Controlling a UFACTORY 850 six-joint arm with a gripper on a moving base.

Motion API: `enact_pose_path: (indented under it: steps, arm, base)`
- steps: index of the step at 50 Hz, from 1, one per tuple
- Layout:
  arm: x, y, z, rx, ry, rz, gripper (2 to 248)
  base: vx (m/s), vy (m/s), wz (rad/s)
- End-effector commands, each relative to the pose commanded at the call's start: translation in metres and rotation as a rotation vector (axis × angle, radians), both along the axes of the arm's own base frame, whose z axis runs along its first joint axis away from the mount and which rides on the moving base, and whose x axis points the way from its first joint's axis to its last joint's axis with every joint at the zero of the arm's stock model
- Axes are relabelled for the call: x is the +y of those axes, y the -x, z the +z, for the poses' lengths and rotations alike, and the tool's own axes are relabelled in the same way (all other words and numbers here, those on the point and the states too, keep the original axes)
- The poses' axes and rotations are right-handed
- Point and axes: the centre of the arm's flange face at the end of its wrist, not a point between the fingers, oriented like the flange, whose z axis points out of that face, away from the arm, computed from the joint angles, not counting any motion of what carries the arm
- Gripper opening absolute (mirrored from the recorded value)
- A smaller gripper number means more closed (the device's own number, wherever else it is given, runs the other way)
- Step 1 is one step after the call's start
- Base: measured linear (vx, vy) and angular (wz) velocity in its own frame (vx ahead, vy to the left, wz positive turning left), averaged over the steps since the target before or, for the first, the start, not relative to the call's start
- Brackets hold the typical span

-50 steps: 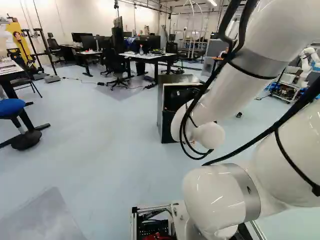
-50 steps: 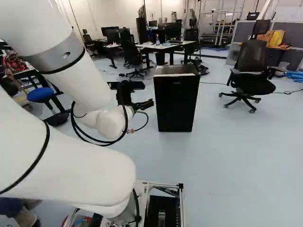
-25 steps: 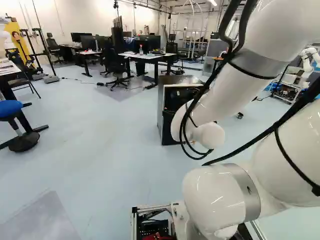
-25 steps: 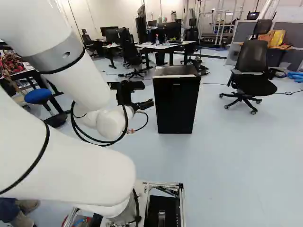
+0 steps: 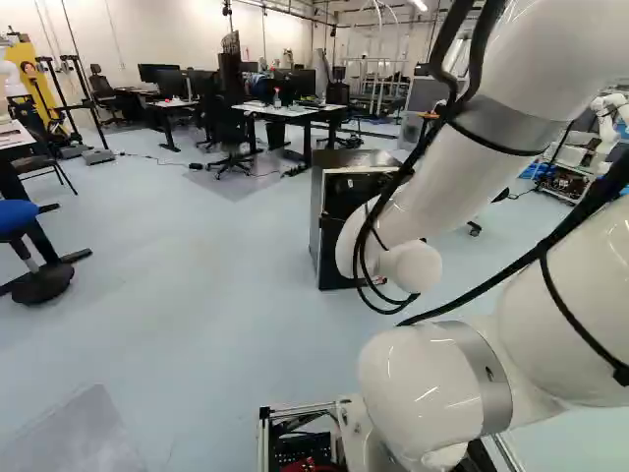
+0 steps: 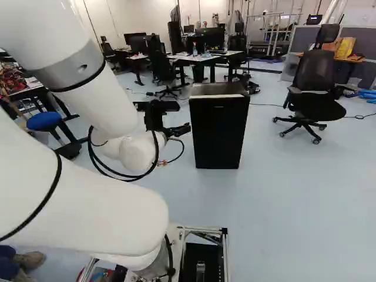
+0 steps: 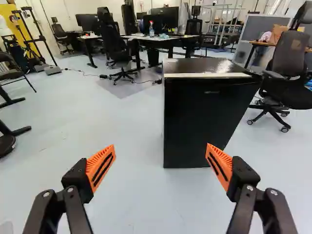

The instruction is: Grab a drink from the fridge

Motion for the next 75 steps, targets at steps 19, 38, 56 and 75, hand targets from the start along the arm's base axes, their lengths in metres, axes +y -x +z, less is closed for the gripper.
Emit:
enact_pose_path:
  steps: [19, 38, 56, 75]
  arm:
    - [0.0000, 0.0000, 0.0000, 0.000, 0.000, 0.000, 247]
    - [0.0000, 0.0000, 0.0000, 0.000, 0.000, 0.000, 247]
    - [0.0000, 0.0000, 0.0000, 0.000, 0.000, 0.000, 247]
    - [0.0000, 0.0000, 0.0000, 0.000, 0.000, 0.000, 247]
  base:
    - [0.078, 0.001, -0.002]
    - [0.076, 0.000, -0.003]
    - [0.067, 0.000, -0.009]
    - [0.082, -0.020, -0.089]
